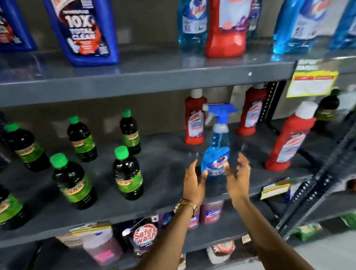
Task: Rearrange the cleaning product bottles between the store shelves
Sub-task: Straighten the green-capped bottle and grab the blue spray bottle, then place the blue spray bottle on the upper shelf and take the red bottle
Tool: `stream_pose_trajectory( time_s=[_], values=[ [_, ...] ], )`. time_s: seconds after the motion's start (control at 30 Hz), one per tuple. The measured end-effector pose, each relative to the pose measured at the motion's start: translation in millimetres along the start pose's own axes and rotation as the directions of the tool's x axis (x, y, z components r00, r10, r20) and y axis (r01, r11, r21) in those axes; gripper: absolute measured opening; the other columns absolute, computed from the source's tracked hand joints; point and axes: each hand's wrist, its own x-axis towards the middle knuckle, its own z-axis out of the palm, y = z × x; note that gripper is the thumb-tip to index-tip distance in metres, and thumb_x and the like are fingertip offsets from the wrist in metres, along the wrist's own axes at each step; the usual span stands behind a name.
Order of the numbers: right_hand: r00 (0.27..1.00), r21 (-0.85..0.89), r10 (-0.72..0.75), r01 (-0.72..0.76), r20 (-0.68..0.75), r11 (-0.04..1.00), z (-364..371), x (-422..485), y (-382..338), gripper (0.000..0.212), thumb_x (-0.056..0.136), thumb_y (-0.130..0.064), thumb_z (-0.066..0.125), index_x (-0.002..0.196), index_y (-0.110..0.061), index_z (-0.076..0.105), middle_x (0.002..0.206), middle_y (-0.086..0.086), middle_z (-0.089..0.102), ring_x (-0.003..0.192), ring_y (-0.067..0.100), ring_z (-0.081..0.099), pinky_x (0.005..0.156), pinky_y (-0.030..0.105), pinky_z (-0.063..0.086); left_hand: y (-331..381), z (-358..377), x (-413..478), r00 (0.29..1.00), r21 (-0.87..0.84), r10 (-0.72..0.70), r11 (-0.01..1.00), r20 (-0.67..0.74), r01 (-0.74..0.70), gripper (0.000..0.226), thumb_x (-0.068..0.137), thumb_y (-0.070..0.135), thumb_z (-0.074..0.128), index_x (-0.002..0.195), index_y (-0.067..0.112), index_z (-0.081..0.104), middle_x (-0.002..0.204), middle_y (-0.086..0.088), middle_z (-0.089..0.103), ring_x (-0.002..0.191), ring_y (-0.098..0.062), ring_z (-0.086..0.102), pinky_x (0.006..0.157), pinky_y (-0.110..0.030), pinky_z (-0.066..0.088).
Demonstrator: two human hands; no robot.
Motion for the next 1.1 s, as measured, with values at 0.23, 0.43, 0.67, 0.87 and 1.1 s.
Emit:
stream_pose_trajectory(
  time_s=[0.23,0.43,0.67,0.87,1.1],
  values=[
    [0.916,-0.034,0.124,-0.120,0.382,0.992,-15,33,6,0.039,0.092,-0.008,0.056,0.129,0.001,0.045,0.127,0.024,0.060,0.120,0.035,0.058,0.105,0.051,0.045,7,19,27,0.996,-0.053,-0.078,0.995,0.050,0.080,0.051,0.091,0.029,0.058,0.136,0.012,0.041,0.132,-0.007,0.059,0.119,-0.019,0.057,0.097,-0.027,0.045],
    [0.923,-0.075,0.032,-0.003,0.383,0.997,-27,6,-1,0.032,0.091,-0.009,0.058,0.121,-0.001,0.051,0.117,0.018,0.064,0.088,0.003,0.065,0.076,0.010,0.052,11,8,2,0.997,0.010,-0.075,0.997,0.001,0.075,0.033,0.089,0.019,0.062,0.120,0.014,0.051,0.122,-0.008,0.067,0.114,-0.023,0.063,0.099,-0.044,0.052],
    [0.827,0.002,-0.341,0.380,0.446,0.925,-72,-43,-90,0.025,0.090,-0.019,0.060,0.114,-0.013,0.055,0.107,0.000,0.069,0.100,0.009,0.066,0.086,0.021,0.053,91,-48,-63,0.983,-0.073,0.183,0.980,-0.010,-0.184,0.028,0.084,0.029,0.065,0.110,0.028,0.054,0.115,-0.001,0.069,0.111,-0.015,0.066,0.100,-0.044,0.052],
    [0.743,0.193,-0.601,0.570,0.293,0.799,-71,-45,-215,0.024,0.089,-0.037,0.057,0.113,-0.033,0.054,0.105,-0.021,0.068,0.100,-0.006,0.064,0.084,0.015,0.052,223,-119,-57,0.879,0.042,0.476,0.879,-0.030,-0.475,0.033,0.085,0.037,0.062,0.117,0.031,0.057,0.107,0.014,0.071,0.104,-0.003,0.067,0.092,-0.030,0.055],
    [0.708,0.277,-0.668,0.611,0.228,0.742,-15,5,-327,0.033,0.092,-0.026,0.055,0.122,-0.011,0.054,0.114,-0.004,0.067,0.101,0.000,0.064,0.090,0.024,0.053,313,-171,-2,0.816,0.248,0.542,0.834,-0.200,-0.493,0.040,0.089,0.038,0.058,0.124,0.018,0.055,0.116,-0.001,0.069,0.107,-0.017,0.066,0.095,-0.047,0.053]
  ],
)
